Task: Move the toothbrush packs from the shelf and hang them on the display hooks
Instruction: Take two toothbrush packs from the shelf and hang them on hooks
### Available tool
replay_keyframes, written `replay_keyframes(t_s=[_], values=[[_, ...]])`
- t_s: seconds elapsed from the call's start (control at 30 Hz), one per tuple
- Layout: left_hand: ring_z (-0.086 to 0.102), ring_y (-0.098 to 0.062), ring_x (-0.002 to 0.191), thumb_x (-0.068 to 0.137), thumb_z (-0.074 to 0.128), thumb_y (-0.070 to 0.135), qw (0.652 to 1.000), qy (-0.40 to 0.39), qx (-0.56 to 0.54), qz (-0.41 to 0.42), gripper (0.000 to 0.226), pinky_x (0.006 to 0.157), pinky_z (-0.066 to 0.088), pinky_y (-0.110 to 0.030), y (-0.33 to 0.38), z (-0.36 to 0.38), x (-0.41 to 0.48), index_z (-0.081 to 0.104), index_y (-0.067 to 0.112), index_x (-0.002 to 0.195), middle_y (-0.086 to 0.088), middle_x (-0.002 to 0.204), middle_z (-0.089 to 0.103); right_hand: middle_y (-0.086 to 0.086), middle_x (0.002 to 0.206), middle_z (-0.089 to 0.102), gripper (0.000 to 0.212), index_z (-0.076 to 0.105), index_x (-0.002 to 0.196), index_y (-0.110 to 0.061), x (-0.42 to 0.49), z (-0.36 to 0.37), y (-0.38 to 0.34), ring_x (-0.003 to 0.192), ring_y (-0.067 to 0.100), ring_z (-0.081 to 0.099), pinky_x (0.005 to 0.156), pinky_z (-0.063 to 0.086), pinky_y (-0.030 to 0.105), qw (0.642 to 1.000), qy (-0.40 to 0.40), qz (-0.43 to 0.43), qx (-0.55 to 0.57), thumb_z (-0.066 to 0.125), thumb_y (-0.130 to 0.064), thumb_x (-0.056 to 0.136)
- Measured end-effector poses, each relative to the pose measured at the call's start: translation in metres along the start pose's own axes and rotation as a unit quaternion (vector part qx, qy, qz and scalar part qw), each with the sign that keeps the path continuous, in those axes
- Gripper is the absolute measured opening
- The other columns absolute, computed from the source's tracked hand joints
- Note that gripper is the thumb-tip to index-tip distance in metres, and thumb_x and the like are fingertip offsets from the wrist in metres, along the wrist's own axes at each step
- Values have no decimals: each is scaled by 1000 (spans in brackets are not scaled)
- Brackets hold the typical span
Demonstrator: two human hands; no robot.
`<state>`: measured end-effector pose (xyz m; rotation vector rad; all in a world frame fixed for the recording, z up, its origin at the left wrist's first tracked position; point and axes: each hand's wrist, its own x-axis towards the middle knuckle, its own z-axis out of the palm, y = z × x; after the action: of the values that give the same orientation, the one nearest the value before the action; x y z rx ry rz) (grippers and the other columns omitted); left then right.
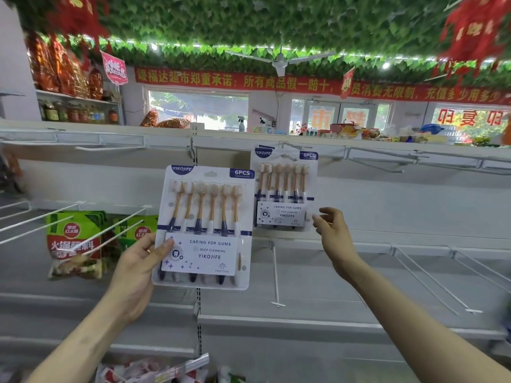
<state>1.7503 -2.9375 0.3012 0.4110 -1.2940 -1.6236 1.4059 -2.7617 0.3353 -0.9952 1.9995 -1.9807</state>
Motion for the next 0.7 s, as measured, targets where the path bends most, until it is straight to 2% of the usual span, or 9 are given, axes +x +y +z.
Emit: replay_keyframes(t_s=[0.07,0.13,0.23,0.3,0.37,0.43,0.57,0.63,0.7], values=[[70,-35,118,83,73,21,1000,-9,-1,3,49,100,59,-46,-1,9,-3,65,6,129,-17,122,75,7,124,67,27,57,132,-17,-24,0,-8,113,24,68,101,54,41,999,-31,-20,40,54,-31,109],[70,-34,118,76,83,29,1000,-17,-9,8,58,100,59,-45,-3,19,-7,65,7,128,-16,121,76,12,115,73,25,63,126,-13,-48,1,-17,112,29,71,104,55,45,993,-77,-25,87,52,-29,110],[75,-27,107,47,103,51,999,-21,-16,20,94,90,63,-34,-4,39,-15,67,8,123,-15,116,77,14,116,75,39,64,128,-9,-85,3,-30,115,31,71,103,56,44,980,-150,-24,128,54,-39,104],[75,-27,106,40,104,55,999,-30,-20,17,101,91,63,-36,-8,54,-20,67,7,121,-15,115,77,9,126,73,46,60,135,-13,-103,2,-34,121,26,68,104,55,42,975,-192,-34,110,61,-44,101],[75,-27,104,41,104,54,999,-44,-30,13,99,91,62,-37,-11,68,-23,67,8,120,-14,113,78,-1,133,70,44,57,139,-19,-116,-2,-39,124,17,66,103,56,37,974,-214,-51,62,66,-39,102],[74,-26,103,50,104,48,997,-57,-43,11,89,90,61,-35,-15,81,-25,67,8,120,-15,112,77,-5,128,73,38,55,136,-20,-121,-7,-39,120,12,68,97,57,31,975,-207,-49,59,69,-25,100],[76,-26,100,81,76,12,996,-76,-52,-5,43,83,63,-30,-18,105,-31,64,4,121,-17,112,78,-3,121,76,33,55,128,-18,-118,-20,-33,117,16,70,95,57,32,987,-149,-41,53,70,-12,99],[76,-27,101,83,74,12,996,-83,-37,-5,41,83,63,-31,-17,113,-30,63,3,122,-16,111,78,-3,121,76,32,56,128,-18,-115,-28,-32,116,15,71,94,57,32,989,-138,-40,43,70,-12,99],[74,-29,107,82,85,24,995,-92,-28,6,48,88,61,-33,-16,116,-28,65,5,122,-15,113,78,-3,121,76,31,57,127,-19,-113,-34,-31,116,15,71,93,57,33,990,-130,-41,39,70,-13,99]])
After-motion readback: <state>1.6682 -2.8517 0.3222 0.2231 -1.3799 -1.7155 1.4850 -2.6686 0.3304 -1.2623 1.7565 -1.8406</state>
